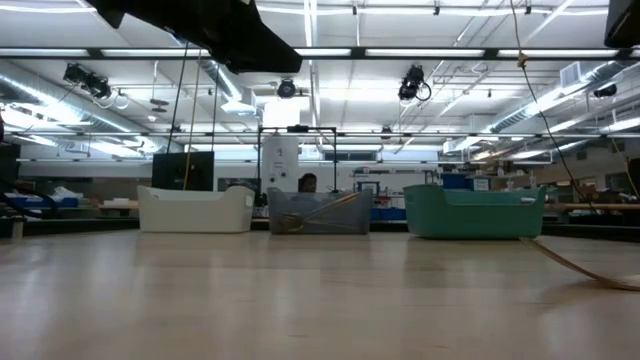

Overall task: Sort silverware by color (type)
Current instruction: Put the gold fork into the black bin

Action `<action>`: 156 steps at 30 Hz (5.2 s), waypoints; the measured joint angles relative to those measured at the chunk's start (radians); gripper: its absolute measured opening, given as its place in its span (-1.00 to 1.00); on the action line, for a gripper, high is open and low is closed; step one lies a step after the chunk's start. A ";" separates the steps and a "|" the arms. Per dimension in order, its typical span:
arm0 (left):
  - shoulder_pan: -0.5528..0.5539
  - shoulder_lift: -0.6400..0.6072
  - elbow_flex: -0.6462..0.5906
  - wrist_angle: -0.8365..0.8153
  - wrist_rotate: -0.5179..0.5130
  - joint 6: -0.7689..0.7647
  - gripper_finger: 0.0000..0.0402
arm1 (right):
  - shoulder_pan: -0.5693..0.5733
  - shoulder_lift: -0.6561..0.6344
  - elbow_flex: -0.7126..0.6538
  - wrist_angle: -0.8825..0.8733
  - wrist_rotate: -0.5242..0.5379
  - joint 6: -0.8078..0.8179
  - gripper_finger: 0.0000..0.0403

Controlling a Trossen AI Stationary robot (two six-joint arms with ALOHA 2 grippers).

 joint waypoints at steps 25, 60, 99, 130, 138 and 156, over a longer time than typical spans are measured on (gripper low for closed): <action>0.000 0.000 0.000 -0.033 0.000 0.000 -0.22 | -0.011 -0.004 -0.107 0.090 -0.068 -0.079 -0.92; -0.020 0.008 0.000 -0.130 0.070 -0.203 -0.22 | -0.281 -0.216 -0.062 -0.007 0.196 -0.440 -0.92; -0.152 0.124 -0.001 0.165 -0.082 -0.175 -0.22 | -0.633 -0.393 -0.433 1.354 -0.143 -1.434 -0.87; -0.038 0.362 0.101 0.645 0.058 -0.025 -0.29 | -0.653 -0.345 -0.427 1.730 -0.254 -1.595 -0.87; -0.039 0.362 0.101 0.644 0.058 -0.025 -0.69 | -0.651 -0.345 -0.427 1.720 -0.221 -1.595 -0.87; -0.050 0.318 0.100 0.547 0.051 -0.044 -0.84 | -0.602 -0.361 -0.427 1.610 -0.045 -1.514 -0.66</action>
